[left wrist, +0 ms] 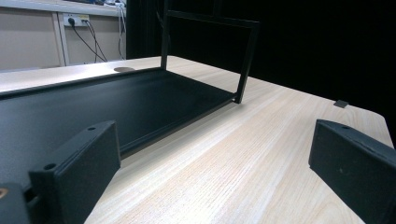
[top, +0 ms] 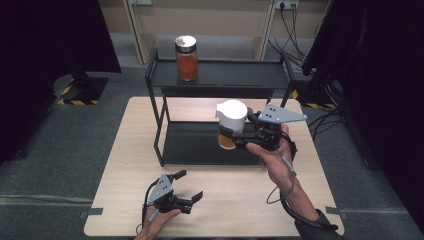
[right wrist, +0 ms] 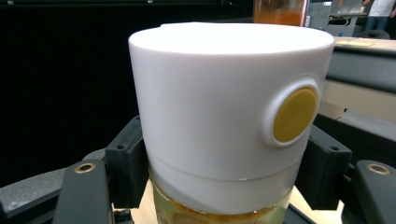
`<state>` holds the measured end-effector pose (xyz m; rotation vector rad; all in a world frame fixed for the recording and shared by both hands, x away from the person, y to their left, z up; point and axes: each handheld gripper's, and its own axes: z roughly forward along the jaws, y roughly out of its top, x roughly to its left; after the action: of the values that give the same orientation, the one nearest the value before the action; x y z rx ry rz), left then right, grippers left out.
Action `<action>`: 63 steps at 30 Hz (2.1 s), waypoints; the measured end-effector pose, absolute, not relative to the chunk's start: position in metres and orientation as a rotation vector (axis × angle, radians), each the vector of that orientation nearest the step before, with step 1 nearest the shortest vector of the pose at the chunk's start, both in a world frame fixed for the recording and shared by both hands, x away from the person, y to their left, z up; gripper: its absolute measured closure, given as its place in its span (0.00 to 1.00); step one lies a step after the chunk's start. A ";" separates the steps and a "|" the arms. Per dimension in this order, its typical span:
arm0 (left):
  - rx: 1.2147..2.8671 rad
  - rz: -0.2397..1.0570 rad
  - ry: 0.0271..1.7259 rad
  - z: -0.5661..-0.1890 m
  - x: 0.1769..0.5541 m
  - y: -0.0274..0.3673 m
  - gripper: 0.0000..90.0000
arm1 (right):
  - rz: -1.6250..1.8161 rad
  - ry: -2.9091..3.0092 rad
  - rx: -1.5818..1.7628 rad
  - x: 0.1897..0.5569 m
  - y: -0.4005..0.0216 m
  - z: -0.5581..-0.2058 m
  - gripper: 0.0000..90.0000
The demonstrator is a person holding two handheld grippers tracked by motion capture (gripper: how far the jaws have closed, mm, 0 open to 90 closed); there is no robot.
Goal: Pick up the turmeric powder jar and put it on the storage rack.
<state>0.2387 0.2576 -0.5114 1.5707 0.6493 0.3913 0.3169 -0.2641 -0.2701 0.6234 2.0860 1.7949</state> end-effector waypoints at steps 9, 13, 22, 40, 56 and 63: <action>1.570 0.392 0.648 -0.511 0.239 0.258 0.02 | 1.803 2.084 0.624 0.324 -0.256 -0.248 0.34; 1.568 0.391 0.649 -0.512 0.239 0.258 0.02 | 1.804 2.075 0.634 0.327 -0.254 -0.240 0.34; 1.565 0.393 0.655 -0.512 0.239 0.259 0.02 | 1.796 2.056 0.645 0.338 -0.243 -0.213 0.34; 1.565 0.389 0.651 -0.512 0.239 0.259 0.02 | 1.727 2.004 0.717 0.359 -0.222 -0.181 0.34; 1.568 0.386 0.644 -0.512 0.238 0.258 0.02 | 1.664 1.940 0.794 0.375 -0.202 -0.166 0.34; 1.573 0.385 0.640 -0.511 0.239 0.258 0.02 | 1.639 1.905 0.836 0.384 -0.194 -0.166 0.34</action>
<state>0.2386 0.2582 -0.5113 1.5732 0.6397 0.3853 0.3836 -0.1938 -0.1656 0.8358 1.9048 1.6387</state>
